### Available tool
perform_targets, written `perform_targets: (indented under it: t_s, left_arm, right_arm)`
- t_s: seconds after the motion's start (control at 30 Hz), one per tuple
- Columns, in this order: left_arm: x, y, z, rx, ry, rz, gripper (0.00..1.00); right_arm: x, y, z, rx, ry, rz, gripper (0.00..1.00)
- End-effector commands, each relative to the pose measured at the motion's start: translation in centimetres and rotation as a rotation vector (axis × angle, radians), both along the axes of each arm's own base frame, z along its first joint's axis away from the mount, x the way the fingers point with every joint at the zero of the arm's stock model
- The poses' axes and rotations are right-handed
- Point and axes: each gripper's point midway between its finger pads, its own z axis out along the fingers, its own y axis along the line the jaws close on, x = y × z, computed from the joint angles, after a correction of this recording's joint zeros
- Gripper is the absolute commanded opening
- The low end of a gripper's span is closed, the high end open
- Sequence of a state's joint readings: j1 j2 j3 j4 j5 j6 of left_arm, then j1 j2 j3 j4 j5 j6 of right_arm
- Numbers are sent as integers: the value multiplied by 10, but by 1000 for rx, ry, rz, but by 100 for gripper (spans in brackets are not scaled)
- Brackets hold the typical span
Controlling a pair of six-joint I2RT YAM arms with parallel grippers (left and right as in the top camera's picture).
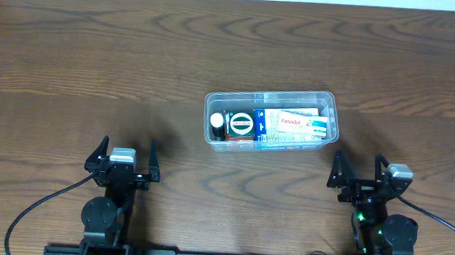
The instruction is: Pack container
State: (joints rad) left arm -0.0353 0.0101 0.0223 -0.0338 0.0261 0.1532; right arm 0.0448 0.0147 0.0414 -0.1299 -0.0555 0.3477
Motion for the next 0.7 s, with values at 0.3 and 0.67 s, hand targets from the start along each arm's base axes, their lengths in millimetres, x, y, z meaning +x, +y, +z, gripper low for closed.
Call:
perform_targets:
  t_s: [0.3,0.67]
  left_arm:
    - [-1,6,-17,-3,51,32,98]
    - [-1,6,-17,-3,51,32,98]
  right_arm:
    - [0,-1,-2,-52,-8,-1,99]
    - [0,0,-2,-171,-19,12,99]
